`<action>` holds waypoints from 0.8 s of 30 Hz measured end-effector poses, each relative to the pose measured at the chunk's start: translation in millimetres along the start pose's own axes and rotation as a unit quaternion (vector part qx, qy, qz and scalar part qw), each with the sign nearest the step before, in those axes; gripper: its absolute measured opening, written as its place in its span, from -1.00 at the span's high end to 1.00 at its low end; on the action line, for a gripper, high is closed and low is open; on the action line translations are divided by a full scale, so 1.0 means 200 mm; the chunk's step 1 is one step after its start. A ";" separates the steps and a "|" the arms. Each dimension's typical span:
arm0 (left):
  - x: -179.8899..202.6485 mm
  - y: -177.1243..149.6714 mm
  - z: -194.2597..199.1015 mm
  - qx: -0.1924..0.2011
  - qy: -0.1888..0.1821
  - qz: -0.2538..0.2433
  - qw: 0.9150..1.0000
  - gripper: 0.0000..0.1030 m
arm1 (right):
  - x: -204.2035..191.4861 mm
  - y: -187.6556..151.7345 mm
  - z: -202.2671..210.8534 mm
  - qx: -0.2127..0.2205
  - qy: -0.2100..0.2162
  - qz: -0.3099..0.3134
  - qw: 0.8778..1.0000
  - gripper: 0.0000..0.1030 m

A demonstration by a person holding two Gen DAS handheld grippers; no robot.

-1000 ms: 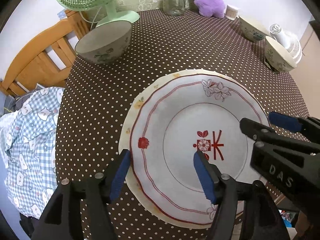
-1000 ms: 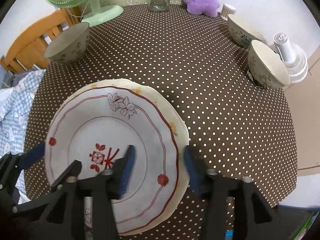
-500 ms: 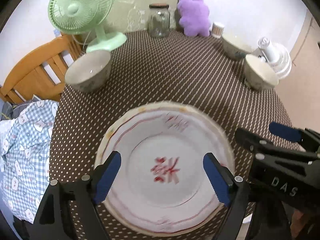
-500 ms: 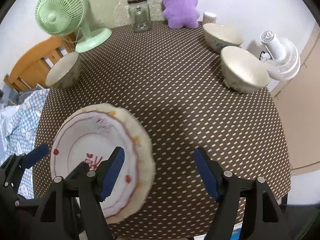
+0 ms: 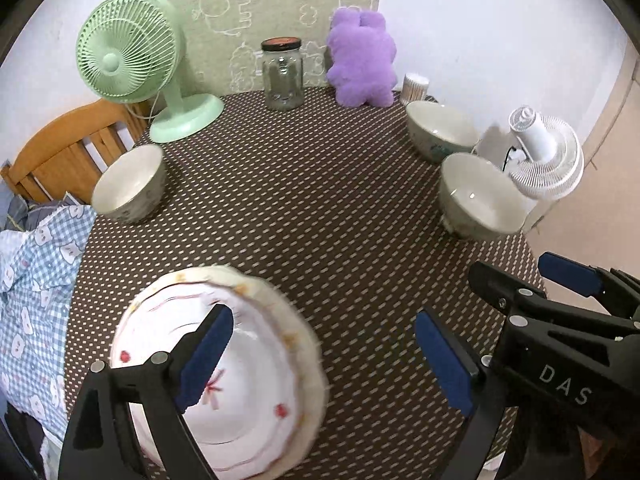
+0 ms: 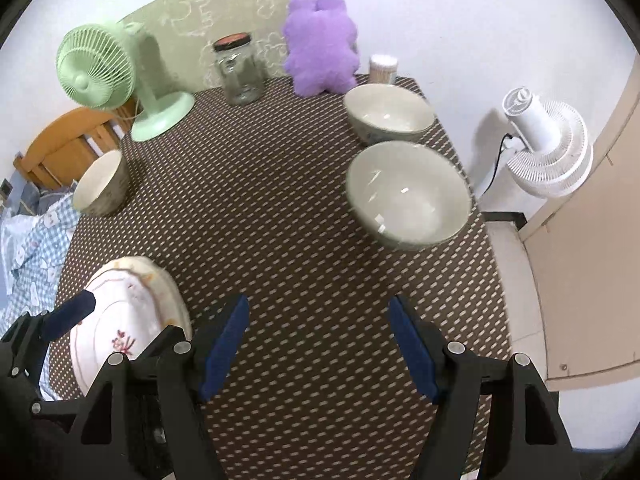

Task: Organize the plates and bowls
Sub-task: 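Open both tools and move them to the large grey-green bowl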

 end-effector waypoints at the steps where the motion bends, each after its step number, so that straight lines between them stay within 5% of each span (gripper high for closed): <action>1: 0.02 0.01 -0.02 -0.004 0.001 0.006 1.000 -0.81 | 0.03 0.02 0.00 0.002 0.000 0.002 1.000 -0.46; 13: 0.27 0.20 -0.16 -0.003 0.040 0.028 0.999 -0.81 | 0.37 0.24 -0.06 0.017 0.017 -0.013 1.000 -0.46; 24: 0.50 0.37 -0.38 0.001 0.019 0.033 0.999 -0.72 | 0.59 0.42 -0.24 0.028 0.028 -0.017 0.999 -0.46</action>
Point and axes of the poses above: each gripper's, at about its wrist camera, not at the fingertips, and z roughly against the way its jaws point, x to its right, y to its top, the point moved 8 cm from there along -z, roughly the way its jaws point, and after that the axes turned 2 degrees about x, right-handed, at the moved point
